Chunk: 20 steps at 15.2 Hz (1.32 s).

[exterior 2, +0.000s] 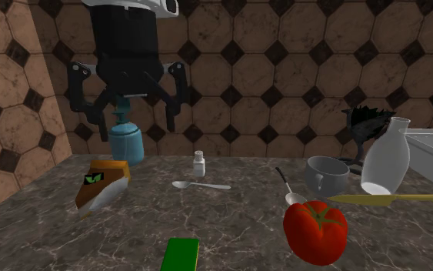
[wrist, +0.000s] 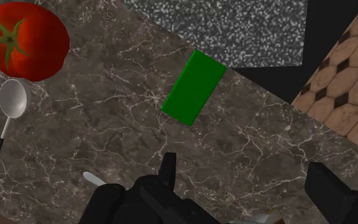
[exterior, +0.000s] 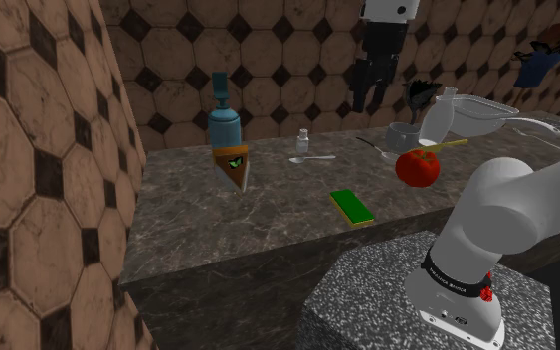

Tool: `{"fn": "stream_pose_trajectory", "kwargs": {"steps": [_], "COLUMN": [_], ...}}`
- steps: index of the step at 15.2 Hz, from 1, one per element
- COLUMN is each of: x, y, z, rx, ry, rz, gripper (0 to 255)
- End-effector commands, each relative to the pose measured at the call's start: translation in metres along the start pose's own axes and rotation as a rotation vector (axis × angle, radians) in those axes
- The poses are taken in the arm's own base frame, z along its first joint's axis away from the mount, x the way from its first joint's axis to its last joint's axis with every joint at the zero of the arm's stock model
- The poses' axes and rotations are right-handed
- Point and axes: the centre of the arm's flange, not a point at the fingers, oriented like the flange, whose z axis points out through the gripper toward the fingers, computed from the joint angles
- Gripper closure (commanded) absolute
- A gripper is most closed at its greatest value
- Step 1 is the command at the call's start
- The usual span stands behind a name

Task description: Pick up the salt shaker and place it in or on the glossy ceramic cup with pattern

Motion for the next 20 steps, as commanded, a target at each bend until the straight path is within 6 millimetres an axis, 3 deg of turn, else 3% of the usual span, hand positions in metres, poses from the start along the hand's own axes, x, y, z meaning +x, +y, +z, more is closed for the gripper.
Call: {"fn": "stream_pose_trajectory", "kwargs": {"steps": [1, 20], "x": [0.000, 0.164], "y": [0.000, 0.126], "z": [0.000, 0.121], "rx": [0.000, -0.016], "ry": [0.000, 0.092], "rz": [0.000, -0.018], "gripper": [0, 0]}}
